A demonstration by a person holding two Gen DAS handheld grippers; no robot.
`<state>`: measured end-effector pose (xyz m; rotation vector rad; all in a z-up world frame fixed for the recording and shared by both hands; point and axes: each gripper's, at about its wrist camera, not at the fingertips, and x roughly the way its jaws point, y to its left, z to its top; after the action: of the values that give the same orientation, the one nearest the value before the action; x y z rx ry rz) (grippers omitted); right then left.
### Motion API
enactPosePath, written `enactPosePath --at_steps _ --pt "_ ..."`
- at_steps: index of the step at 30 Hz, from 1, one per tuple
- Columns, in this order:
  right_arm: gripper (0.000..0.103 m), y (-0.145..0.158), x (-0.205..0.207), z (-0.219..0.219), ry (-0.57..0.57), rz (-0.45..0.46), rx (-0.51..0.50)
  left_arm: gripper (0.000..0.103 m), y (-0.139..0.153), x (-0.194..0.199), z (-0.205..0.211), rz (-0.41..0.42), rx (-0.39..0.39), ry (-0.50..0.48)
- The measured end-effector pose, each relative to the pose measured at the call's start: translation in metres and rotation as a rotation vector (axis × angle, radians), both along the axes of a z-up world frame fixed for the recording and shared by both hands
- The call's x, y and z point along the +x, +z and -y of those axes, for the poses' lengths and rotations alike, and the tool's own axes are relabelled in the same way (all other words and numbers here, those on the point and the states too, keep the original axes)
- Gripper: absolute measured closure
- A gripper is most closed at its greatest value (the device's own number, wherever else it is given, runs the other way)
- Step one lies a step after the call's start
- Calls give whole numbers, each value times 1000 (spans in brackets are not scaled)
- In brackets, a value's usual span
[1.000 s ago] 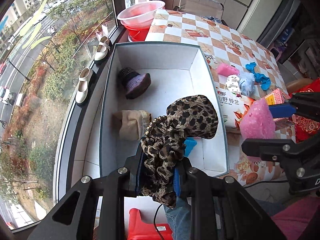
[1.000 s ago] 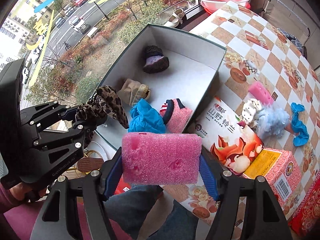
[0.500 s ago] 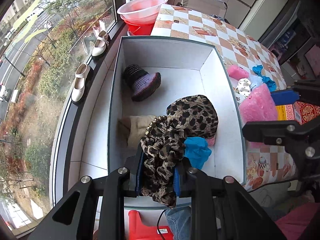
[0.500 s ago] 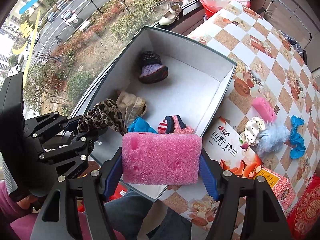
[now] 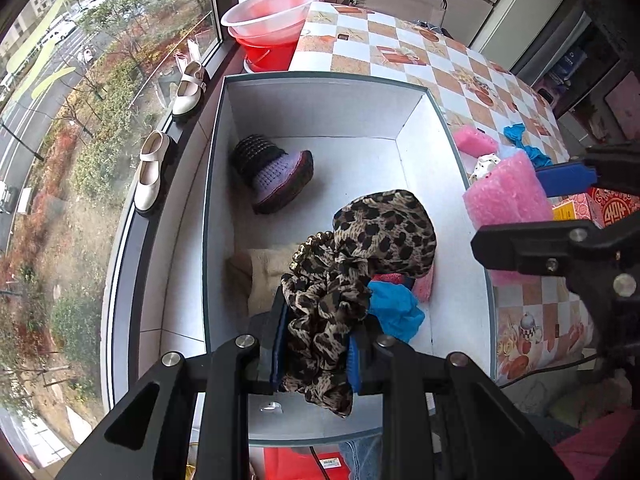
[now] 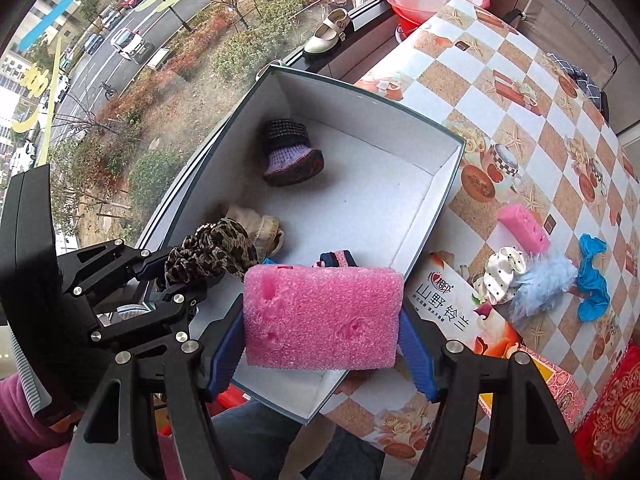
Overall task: Organize soft objects
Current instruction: 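Open both tools to drop the scrunchie and pink foam block into the box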
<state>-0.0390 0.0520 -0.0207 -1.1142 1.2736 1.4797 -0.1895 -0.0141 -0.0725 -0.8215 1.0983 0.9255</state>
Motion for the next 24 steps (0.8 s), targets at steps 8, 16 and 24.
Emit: enactPosePath --at_steps 8,16,24 --pt "32 -3 2 -4 -8 -1 -5 77 -4 1 -2 -2 -15 -8" --pt "32 -9 3 -8 -10 -5 -17 77 -7 0 -6 10 -32 -2" --pt "32 -10 7 -11 -25 -28 -19 54 0 9 -4 -12 15 -47"
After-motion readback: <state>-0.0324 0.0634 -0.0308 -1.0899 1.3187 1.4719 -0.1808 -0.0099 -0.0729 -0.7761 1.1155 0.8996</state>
